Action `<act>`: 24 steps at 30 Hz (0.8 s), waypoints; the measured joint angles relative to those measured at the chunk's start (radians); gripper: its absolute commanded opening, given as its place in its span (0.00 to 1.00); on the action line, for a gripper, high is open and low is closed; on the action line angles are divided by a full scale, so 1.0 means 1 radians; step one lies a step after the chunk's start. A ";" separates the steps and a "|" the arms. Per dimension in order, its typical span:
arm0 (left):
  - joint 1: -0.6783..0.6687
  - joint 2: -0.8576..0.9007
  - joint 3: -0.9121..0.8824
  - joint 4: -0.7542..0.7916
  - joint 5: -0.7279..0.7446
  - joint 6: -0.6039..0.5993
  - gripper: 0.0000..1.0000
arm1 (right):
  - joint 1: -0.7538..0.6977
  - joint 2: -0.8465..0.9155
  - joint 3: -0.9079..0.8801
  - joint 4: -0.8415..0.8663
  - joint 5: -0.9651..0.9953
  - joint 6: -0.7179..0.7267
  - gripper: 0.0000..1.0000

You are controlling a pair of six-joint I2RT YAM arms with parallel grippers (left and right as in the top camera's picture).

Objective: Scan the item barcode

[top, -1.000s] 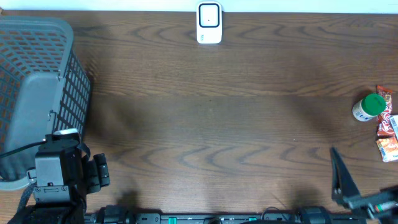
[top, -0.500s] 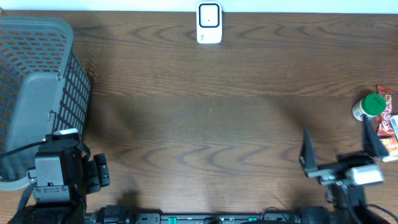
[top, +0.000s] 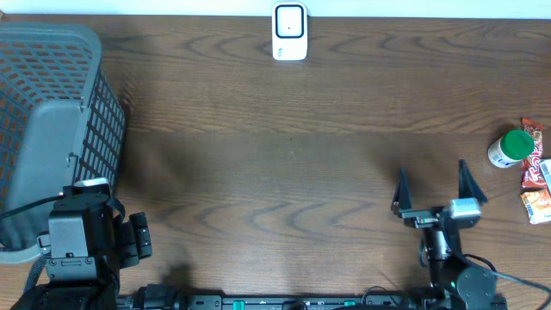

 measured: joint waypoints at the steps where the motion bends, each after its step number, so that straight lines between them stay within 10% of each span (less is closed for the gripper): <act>1: 0.000 0.000 0.000 0.000 0.000 0.000 0.98 | 0.000 0.000 -0.010 -0.019 0.003 0.001 0.99; 24: 0.000 0.000 0.000 0.000 0.000 0.000 0.98 | 0.000 -0.002 -0.037 -0.261 0.056 0.003 0.99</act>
